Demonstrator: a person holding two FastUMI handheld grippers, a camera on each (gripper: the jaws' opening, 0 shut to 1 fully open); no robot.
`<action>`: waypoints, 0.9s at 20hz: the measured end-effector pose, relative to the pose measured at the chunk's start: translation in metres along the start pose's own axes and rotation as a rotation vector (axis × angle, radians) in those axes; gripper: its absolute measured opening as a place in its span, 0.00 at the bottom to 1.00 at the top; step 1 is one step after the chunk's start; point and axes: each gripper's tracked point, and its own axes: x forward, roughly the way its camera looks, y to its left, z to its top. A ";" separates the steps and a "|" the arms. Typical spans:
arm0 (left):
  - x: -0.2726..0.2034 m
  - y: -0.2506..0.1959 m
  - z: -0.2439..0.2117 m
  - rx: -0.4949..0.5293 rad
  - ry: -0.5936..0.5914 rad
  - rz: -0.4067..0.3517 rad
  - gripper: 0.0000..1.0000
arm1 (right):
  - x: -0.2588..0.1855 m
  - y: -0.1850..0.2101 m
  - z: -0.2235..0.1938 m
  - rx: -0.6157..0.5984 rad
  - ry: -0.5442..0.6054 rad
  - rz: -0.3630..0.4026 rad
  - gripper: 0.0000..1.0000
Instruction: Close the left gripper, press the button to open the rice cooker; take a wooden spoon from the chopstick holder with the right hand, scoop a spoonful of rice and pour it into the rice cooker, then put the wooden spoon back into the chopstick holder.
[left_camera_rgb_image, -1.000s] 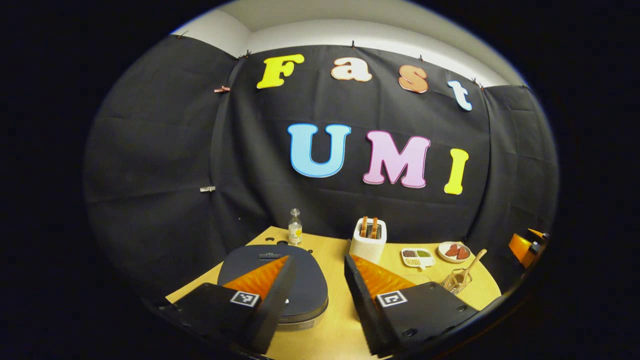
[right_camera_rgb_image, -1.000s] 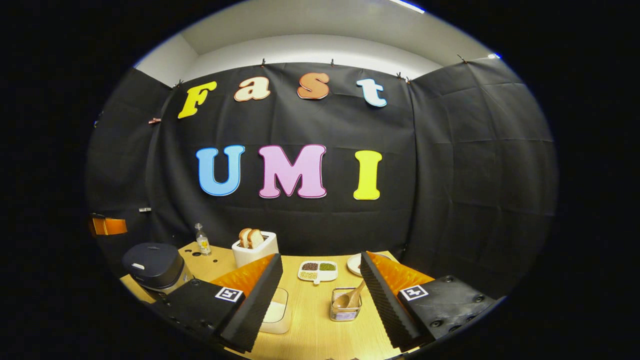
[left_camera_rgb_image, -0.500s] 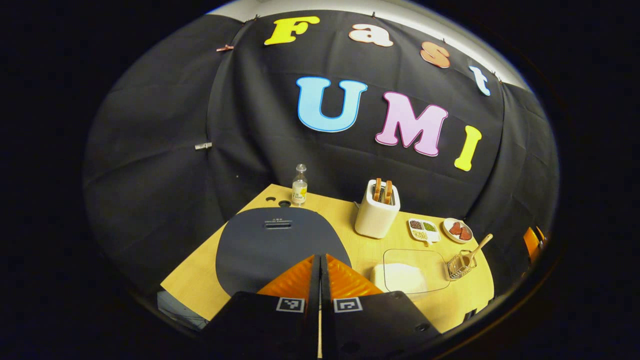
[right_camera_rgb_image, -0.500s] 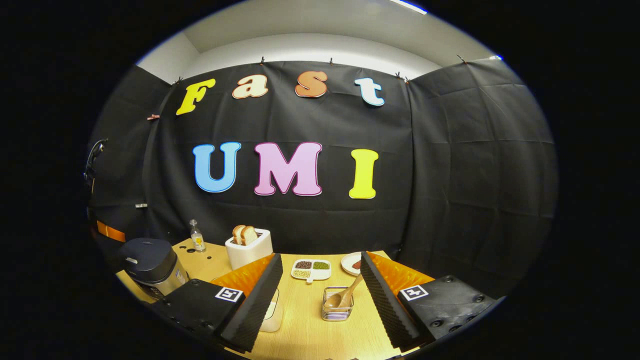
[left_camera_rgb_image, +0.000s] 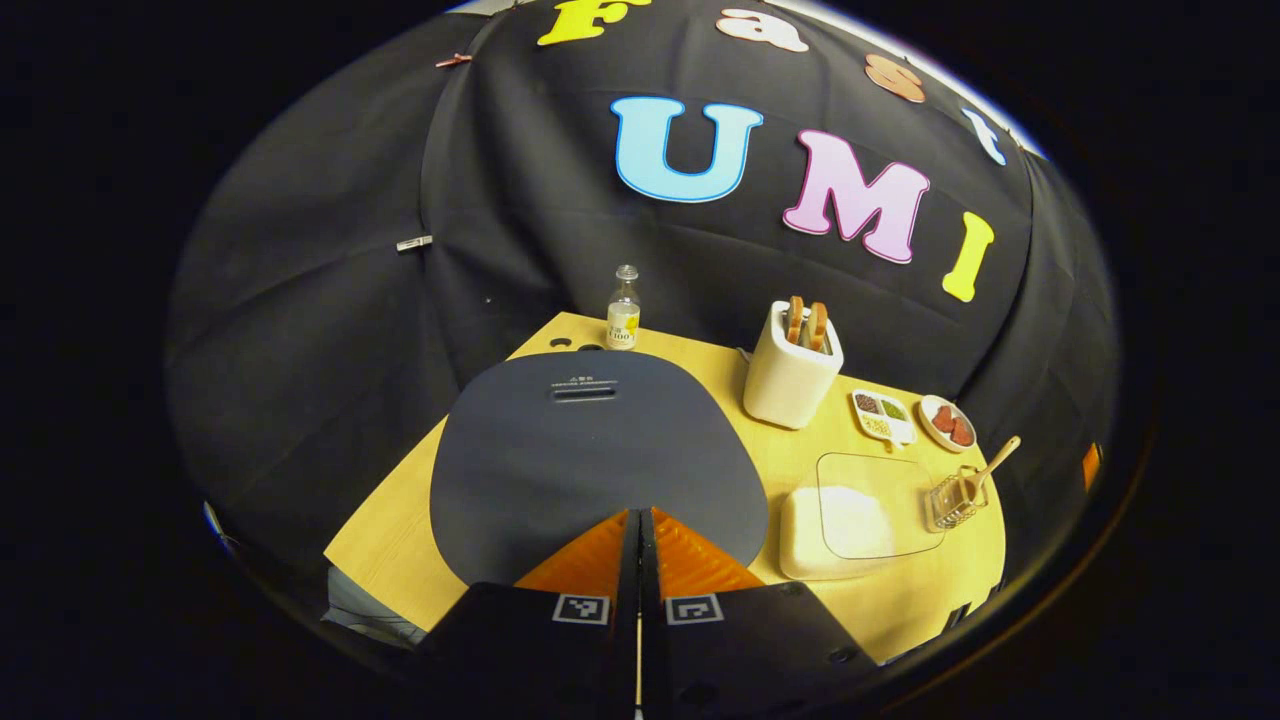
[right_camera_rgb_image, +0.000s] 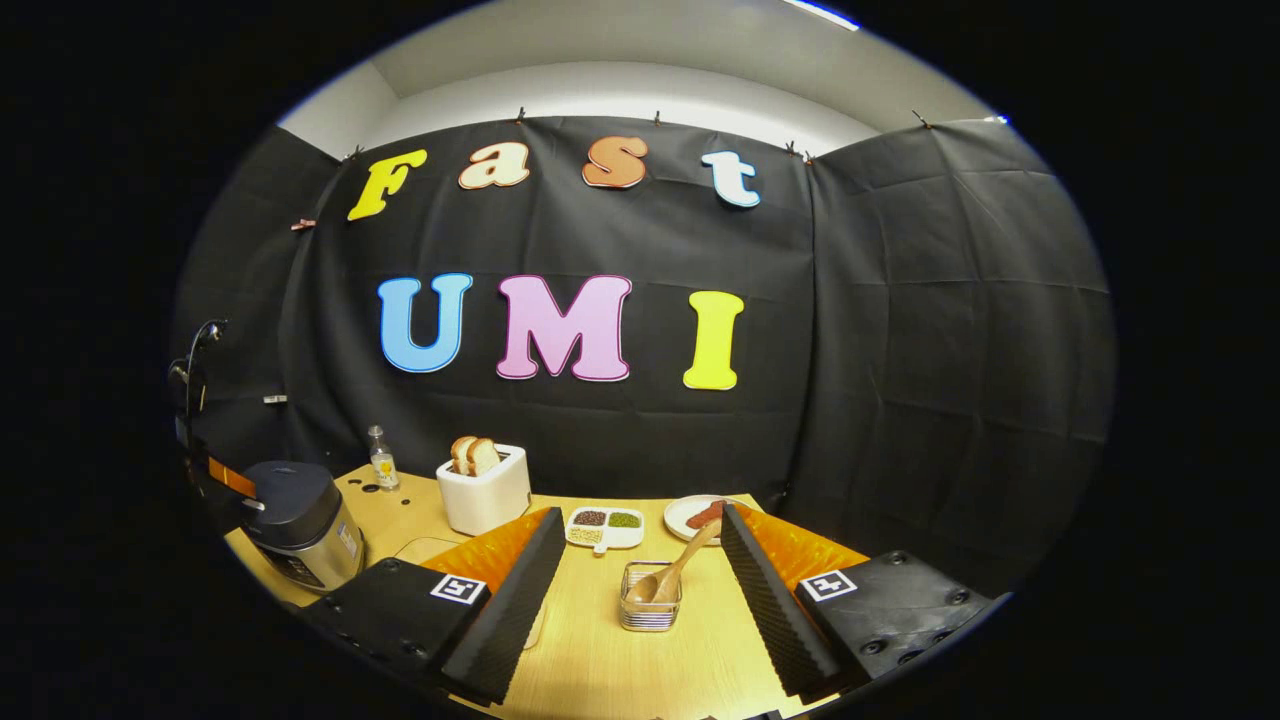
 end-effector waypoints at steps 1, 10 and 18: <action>0.002 0.002 -0.005 -0.001 0.015 0.009 0.06 | 0.000 -0.004 -0.002 0.004 0.006 -0.008 0.98; 0.006 0.004 -0.014 0.097 0.036 0.051 0.07 | 0.004 -0.031 -0.020 0.017 0.052 -0.073 0.98; -0.001 0.005 -0.008 0.001 -0.089 0.028 0.07 | 0.016 -0.016 -0.029 0.015 0.079 -0.010 0.98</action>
